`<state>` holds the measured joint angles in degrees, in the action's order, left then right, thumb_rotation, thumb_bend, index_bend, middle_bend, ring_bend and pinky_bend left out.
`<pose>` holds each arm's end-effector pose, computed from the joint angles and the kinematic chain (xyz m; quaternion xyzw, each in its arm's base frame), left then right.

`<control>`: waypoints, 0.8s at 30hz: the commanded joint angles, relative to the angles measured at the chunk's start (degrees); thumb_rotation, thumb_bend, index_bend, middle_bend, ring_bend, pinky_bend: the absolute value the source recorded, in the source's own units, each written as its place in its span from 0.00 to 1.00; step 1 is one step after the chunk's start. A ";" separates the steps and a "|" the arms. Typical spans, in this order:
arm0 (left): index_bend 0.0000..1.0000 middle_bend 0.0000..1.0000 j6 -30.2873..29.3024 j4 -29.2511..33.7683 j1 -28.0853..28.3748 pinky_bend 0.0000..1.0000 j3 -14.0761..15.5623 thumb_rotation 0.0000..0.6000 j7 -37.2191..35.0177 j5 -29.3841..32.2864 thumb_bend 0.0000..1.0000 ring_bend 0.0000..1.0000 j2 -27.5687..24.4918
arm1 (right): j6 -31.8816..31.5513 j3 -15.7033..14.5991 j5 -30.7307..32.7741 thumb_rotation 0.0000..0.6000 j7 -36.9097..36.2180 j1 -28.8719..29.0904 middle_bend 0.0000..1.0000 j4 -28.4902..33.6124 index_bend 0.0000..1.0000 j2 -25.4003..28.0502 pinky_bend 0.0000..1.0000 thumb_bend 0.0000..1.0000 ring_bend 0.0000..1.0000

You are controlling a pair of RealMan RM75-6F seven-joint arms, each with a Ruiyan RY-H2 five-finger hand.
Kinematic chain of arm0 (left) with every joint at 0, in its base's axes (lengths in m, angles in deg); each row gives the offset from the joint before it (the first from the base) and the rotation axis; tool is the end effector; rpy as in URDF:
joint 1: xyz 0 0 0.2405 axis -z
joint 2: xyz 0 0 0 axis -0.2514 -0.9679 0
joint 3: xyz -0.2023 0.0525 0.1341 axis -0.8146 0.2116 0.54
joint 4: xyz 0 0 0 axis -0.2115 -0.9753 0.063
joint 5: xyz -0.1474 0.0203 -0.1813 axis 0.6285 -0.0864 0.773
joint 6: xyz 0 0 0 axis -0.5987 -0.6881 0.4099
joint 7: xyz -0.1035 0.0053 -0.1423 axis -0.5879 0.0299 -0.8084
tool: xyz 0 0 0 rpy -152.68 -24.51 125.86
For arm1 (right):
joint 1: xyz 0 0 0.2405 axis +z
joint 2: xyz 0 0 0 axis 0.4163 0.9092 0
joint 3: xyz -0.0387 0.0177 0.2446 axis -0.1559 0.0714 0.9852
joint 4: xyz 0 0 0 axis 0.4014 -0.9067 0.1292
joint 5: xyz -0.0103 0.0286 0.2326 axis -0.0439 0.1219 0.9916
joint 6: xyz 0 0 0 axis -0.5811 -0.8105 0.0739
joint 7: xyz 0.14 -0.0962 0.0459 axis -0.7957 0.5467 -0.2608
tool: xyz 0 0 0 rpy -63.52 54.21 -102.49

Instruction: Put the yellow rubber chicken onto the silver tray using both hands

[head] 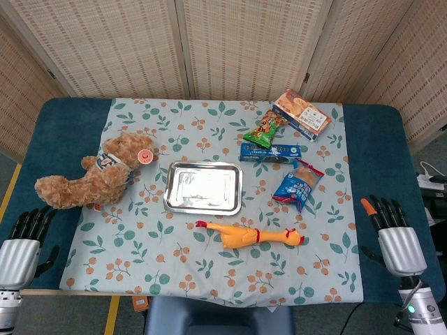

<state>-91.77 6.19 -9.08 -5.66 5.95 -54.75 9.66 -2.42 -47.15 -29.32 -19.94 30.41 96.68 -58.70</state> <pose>-0.3061 0.2118 0.1194 -0.6312 -0.3314 -0.3716 0.5947 -0.3076 -0.2147 0.1013 0.6426 -0.3490 0.3532 0.5836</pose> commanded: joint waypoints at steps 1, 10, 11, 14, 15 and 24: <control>0.00 0.00 0.30 0.05 0.13 0.08 -0.08 1.00 0.17 0.24 0.42 0.00 0.06 | 0.38 -0.09 0.28 1.00 0.45 0.07 0.00 0.17 0.00 -0.01 0.00 0.11 0.00; 0.00 0.00 0.41 0.37 0.06 0.08 0.15 1.00 -1.28 0.01 0.42 0.00 -0.52 | 2.85 -0.63 1.27 1.00 0.61 0.63 0.00 2.45 0.00 -0.64 0.00 0.11 0.00; 0.00 0.00 0.44 0.37 0.11 0.08 0.11 1.00 -1.58 0.00 0.42 0.00 -0.58 | 3.61 -0.53 1.36 1.00 0.95 1.12 0.00 2.74 0.00 -0.99 0.00 0.11 0.00; 0.00 0.00 1.00 0.06 0.59 0.08 0.29 1.00 -2.49 -0.66 0.42 0.00 -0.73 | 6.59 0.43 2.13 1.00 3.68 3.38 0.00 4.15 0.00 -2.73 0.00 0.11 0.00; 0.00 0.00 1.21 0.00 0.70 0.07 0.41 1.00 -2.67 -0.86 0.42 0.00 -0.75 | 7.84 0.69 2.57 1.00 4.80 4.20 0.00 4.78 0.00 -3.28 0.00 0.11 0.00; 0.00 0.00 2.16 0.19 1.15 0.07 1.26 1.00 -4.15 -1.96 0.42 0.00 -1.21 | 19.65 2.93 9.22 1.00 15.53 11.68 0.15 7.76 0.23 -11.26 0.08 0.14 0.05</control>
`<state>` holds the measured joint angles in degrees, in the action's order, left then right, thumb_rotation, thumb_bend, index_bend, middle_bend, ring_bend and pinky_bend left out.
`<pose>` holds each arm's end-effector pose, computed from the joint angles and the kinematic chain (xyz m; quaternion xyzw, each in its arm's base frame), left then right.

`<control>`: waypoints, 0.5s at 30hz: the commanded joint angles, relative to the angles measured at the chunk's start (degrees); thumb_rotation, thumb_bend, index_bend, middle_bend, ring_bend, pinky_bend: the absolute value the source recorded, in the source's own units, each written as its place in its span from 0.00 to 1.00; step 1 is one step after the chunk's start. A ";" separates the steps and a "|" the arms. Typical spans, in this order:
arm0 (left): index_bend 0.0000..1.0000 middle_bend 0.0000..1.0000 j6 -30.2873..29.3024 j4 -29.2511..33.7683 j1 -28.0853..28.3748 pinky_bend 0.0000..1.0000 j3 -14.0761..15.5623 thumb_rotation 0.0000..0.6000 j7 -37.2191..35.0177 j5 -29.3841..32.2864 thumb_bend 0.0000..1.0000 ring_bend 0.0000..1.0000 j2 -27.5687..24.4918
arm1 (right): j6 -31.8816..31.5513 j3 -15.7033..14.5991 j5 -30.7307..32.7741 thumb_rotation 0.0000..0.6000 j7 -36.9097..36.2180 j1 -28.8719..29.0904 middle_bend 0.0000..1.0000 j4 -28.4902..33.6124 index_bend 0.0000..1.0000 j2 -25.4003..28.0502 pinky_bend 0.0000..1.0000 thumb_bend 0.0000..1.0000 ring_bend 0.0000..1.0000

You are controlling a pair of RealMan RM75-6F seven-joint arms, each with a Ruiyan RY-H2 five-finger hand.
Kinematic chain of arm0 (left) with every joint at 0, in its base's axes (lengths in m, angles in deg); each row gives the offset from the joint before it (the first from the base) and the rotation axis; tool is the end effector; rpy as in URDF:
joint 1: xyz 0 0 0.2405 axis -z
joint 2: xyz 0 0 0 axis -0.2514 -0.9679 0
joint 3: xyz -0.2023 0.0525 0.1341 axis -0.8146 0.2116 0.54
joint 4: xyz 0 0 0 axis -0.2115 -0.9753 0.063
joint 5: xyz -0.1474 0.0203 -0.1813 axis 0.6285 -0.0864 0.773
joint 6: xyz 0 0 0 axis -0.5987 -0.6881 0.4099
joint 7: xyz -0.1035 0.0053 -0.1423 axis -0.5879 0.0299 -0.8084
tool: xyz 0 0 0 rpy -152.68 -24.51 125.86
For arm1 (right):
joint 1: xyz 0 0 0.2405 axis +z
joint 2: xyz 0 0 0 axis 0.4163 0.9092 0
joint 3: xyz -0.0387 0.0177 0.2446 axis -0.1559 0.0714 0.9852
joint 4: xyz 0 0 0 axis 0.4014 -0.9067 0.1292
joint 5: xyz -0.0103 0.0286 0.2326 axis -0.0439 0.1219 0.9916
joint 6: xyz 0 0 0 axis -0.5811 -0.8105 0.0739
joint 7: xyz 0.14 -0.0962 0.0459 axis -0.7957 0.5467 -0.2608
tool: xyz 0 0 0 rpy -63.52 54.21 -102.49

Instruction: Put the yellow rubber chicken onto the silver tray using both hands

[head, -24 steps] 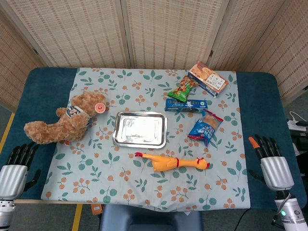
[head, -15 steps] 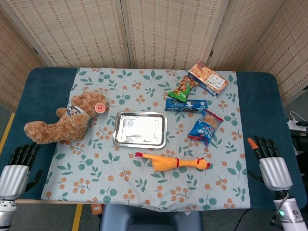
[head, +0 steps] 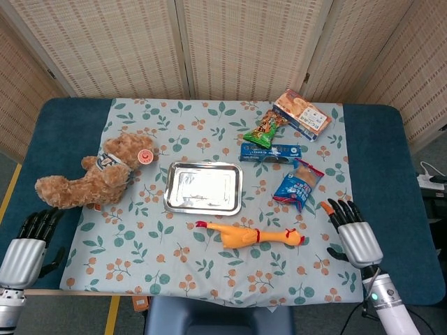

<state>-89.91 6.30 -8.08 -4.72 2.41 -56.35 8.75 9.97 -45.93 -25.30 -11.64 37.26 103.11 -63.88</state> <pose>-0.3034 0.2129 0.1145 -0.6442 -0.3480 -0.3807 0.5648 -0.2561 -0.2426 0.0341 0.6929 -0.3854 0.3398 0.5059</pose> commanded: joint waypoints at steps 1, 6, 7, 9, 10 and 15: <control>0.00 0.00 0.36 0.12 0.14 0.07 0.40 1.00 -0.98 -0.39 0.42 0.00 -0.51 | 8.25 2.14 6.99 1.00 9.79 5.75 0.16 1.32 0.25 -7.85 0.08 0.15 0.06; 0.00 0.00 0.21 0.27 -0.10 0.07 0.56 1.00 -1.79 -0.22 0.42 0.00 -1.04 | 10.24 3.14 11.92 1.00 16.99 8.73 0.20 -0.72 0.34 -14.39 0.13 0.20 0.10; 0.00 0.00 0.15 0.36 -0.15 0.07 0.61 1.00 -2.00 -0.26 0.42 0.00 -1.23 | 10.87 3.45 13.33 1.00 17.97 9.48 0.21 -1.45 0.35 -15.86 0.14 0.20 0.10; 0.00 0.00 0.00 0.43 -0.24 0.07 0.67 1.00 -2.37 -0.32 0.42 0.00 -1.48 | 11.82 3.87 15.43 1.00 19.58 10.74 0.21 -2.71 0.35 -18.01 0.14 0.21 0.10; 0.00 0.00 -0.07 0.44 -0.30 0.07 0.69 1.00 -2.54 -0.32 0.42 0.00 -1.59 | 12.02 4.00 16.09 1.00 20.15 11.21 0.21 -3.21 0.35 -18.80 0.14 0.22 0.10; 0.00 0.00 -0.66 0.28 -0.57 0.07 0.65 1.00 -3.67 -0.36 0.42 0.00 -2.01 | 11.94 4.08 18.37 1.00 21.79 12.66 0.22 -4.99 0.36 -21.55 0.16 0.23 0.12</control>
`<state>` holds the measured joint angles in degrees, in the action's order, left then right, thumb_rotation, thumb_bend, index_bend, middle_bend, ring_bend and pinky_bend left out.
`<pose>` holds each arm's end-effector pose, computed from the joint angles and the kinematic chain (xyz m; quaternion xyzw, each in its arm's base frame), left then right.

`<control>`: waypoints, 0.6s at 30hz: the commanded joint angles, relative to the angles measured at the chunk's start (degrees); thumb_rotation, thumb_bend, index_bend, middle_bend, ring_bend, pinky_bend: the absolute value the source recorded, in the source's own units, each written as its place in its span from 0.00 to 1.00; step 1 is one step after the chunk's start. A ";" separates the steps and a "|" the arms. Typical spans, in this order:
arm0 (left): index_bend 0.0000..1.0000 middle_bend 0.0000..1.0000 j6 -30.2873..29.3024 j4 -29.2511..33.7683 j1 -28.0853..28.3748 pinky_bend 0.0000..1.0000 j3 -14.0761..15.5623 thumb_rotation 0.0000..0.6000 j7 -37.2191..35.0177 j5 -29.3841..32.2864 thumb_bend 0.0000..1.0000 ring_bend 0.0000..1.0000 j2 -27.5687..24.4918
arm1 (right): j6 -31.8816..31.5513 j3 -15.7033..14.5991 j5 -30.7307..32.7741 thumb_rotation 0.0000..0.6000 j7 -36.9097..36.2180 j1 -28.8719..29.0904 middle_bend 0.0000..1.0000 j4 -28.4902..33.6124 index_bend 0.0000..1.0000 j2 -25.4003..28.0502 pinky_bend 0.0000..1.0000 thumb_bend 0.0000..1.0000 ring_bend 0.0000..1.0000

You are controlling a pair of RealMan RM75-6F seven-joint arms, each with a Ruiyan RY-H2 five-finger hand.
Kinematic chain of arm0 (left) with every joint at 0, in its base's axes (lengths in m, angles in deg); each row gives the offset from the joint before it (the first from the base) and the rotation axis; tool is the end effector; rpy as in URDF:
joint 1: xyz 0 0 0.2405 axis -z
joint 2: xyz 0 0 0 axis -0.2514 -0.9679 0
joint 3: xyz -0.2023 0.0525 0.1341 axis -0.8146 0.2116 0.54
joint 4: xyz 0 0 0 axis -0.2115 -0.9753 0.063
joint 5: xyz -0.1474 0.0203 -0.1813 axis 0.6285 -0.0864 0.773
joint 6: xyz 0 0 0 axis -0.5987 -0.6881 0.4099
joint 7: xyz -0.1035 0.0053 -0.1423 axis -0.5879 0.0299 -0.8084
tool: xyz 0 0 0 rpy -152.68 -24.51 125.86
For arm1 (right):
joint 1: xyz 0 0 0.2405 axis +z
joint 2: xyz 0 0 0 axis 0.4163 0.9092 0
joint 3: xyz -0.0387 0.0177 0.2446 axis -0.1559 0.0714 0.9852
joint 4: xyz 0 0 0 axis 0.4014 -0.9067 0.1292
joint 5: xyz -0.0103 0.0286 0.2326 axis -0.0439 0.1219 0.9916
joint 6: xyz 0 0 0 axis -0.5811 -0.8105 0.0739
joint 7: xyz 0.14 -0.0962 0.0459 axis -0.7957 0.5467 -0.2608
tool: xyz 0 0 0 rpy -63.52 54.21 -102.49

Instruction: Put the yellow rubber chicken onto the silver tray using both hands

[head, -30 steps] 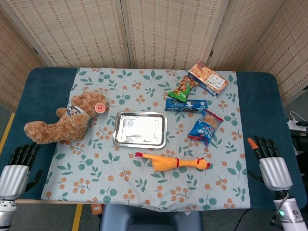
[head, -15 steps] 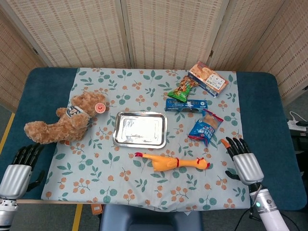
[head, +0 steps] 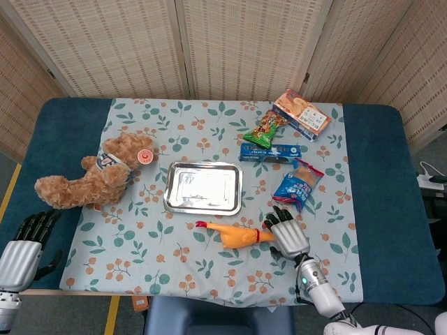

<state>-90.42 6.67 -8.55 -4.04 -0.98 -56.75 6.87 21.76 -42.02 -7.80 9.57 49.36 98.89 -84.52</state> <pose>-0.3070 0.2077 0.1236 -0.6391 -0.3610 -0.3874 0.5579 -0.1730 -0.2751 -0.0887 0.7538 -0.3941 0.2925 0.4370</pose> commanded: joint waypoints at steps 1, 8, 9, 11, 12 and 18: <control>0.00 0.00 -0.15 -0.14 -0.12 0.07 -0.07 1.00 -0.50 0.16 0.42 0.00 -0.20 | 0.15 0.17 1.43 1.00 0.79 0.83 0.23 -1.20 0.37 -1.37 0.17 0.23 0.13; 0.00 0.00 -0.08 -0.16 -0.05 0.07 -0.02 1.00 -0.89 -0.03 0.42 0.00 -0.30 | -2.92 -0.10 1.28 1.00 1.16 1.21 0.39 -3.10 0.61 -3.29 0.38 0.29 0.34; 0.00 0.00 0.00 -0.14 -0.01 0.07 0.01 1.00 -0.80 -0.06 0.42 0.00 -0.27 | -3.40 -0.20 1.34 1.00 1.38 1.19 0.44 -3.17 0.67 -3.36 0.45 0.30 0.42; 0.00 0.00 0.22 -0.04 0.06 0.07 0.07 1.00 -0.58 -0.07 0.42 0.00 -0.25 | -4.09 -0.38 1.16 1.00 1.55 1.16 0.50 -3.02 0.73 -3.23 0.54 0.30 0.51; 0.00 0.00 0.34 0.03 0.10 0.07 0.11 1.00 -0.44 -0.09 0.42 0.00 -0.25 | -4.53 -0.49 0.86 1.00 1.54 1.12 0.52 -2.92 0.76 -3.12 0.58 0.30 0.55; 0.00 0.01 0.63 -0.03 0.46 0.08 0.84 1.00 -0.56 -1.72 0.42 0.00 0.19 | -7.60 -0.90 -3.33 1.00 -1.87 0.64 0.58 -0.36 0.84 -1.45 0.65 0.30 0.63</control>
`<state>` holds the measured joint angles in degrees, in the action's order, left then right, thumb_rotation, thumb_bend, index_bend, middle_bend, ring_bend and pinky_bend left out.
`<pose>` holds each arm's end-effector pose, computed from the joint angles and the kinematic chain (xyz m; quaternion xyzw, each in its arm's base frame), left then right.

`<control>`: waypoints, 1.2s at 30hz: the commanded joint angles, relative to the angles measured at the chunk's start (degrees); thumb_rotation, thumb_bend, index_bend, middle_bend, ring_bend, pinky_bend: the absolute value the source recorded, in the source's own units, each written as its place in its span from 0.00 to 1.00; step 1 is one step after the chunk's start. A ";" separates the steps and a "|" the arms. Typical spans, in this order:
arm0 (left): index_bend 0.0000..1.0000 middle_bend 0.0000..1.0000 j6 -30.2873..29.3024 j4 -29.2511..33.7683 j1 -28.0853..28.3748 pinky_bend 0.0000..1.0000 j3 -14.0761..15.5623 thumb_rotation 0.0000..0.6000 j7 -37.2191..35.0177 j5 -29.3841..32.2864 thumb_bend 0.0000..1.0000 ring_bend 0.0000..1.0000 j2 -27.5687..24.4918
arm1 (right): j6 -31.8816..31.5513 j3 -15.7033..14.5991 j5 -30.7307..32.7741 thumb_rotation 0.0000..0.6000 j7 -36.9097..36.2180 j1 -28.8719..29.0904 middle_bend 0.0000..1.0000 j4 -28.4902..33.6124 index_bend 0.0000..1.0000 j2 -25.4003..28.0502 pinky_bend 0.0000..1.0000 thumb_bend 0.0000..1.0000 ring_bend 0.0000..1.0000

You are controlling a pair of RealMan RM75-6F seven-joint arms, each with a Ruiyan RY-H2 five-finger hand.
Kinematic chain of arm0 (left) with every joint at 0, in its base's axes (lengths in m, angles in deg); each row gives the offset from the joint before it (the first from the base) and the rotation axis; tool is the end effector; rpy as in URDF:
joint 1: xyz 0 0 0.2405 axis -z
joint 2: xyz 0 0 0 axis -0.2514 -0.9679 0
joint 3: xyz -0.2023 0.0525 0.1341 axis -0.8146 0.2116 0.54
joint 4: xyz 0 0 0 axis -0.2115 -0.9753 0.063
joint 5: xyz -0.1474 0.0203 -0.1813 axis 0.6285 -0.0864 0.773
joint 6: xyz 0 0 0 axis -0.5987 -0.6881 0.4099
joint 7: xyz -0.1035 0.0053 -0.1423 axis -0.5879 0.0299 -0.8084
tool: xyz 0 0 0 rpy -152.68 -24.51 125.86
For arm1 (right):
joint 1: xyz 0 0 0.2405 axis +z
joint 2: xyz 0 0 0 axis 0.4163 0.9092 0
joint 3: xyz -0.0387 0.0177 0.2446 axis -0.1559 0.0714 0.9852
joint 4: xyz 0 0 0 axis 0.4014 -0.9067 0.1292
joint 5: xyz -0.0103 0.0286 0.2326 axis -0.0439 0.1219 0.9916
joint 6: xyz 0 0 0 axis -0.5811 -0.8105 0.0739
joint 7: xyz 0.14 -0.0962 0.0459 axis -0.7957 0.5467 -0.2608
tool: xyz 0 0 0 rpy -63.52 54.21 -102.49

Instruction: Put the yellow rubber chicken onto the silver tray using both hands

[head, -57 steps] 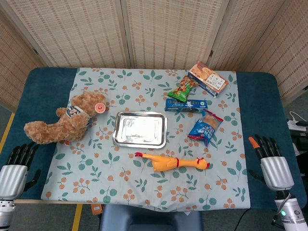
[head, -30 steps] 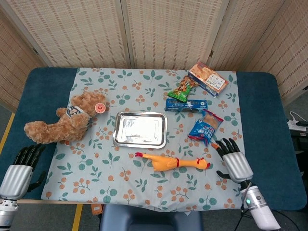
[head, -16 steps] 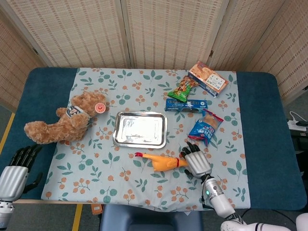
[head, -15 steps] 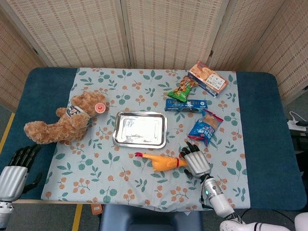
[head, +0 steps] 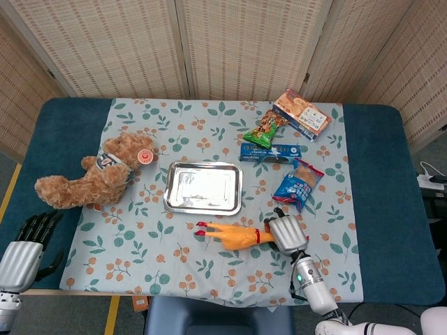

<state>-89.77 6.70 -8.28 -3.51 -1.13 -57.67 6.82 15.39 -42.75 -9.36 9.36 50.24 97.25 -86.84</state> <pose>-0.3053 0.2065 0.1193 -0.6481 -0.3626 -0.3853 0.5478 -0.1647 -0.2801 -0.0830 0.7342 -0.3740 0.3209 0.4670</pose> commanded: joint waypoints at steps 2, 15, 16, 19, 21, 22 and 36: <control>0.00 0.04 -0.26 0.09 0.33 0.10 0.81 1.00 -1.48 -2.18 0.42 0.02 0.60 | -2.05 -0.03 -3.39 1.00 -3.36 -0.26 0.59 2.54 0.84 1.66 0.65 0.30 0.63; 0.00 0.06 6.17 7.31 7.01 0.24 3.64 1.00 -6.40 -11.09 0.37 0.08 2.74 | -0.93 3.85 -3.02 1.00 -2.66 3.83 0.59 9.96 0.84 1.83 0.65 0.30 0.64; 0.00 0.04 7.68 8.34 7.82 0.24 3.72 1.00 -7.66 -10.54 0.37 0.06 2.65 | -0.69 4.17 -2.65 1.00 -2.61 4.23 0.59 10.10 0.84 1.40 0.65 0.30 0.64; 0.00 0.01 12.12 10.53 10.30 0.21 2.93 1.00 -9.96 -7.70 0.36 0.01 2.90 | -0.04 5.23 -1.47 1.00 -2.14 5.63 0.59 10.39 0.84 -0.05 0.65 0.30 0.64; 0.00 0.00 14.42 11.36 11.71 0.19 1.80 1.00 -9.87 -5.53 0.35 0.00 3.77 | 0.08 5.93 -0.66 1.00 -1.57 6.56 0.59 10.22 0.84 -1.30 0.66 0.30 0.65; 0.00 0.00 15.24 11.47 12.28 0.17 1.21 1.00 -9.53 -4.57 0.35 0.00 4.26 | 0.20 6.17 -0.20 1.00 -1.19 6.98 0.59 10.14 0.84 -1.80 0.66 0.30 0.65; 0.00 0.00 30.79 14.55 21.07 0.08 -6.48 1.00 -15.07 14.44 0.31 0.00 9.74 | -0.47 9.73 5.17 1.00 0.71 12.08 0.60 3.98 0.84 -9.79 0.66 0.30 0.66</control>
<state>-61.16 20.37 11.17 -8.69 -14.52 -45.51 15.70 15.14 -33.30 -4.42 10.30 62.00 101.63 -96.24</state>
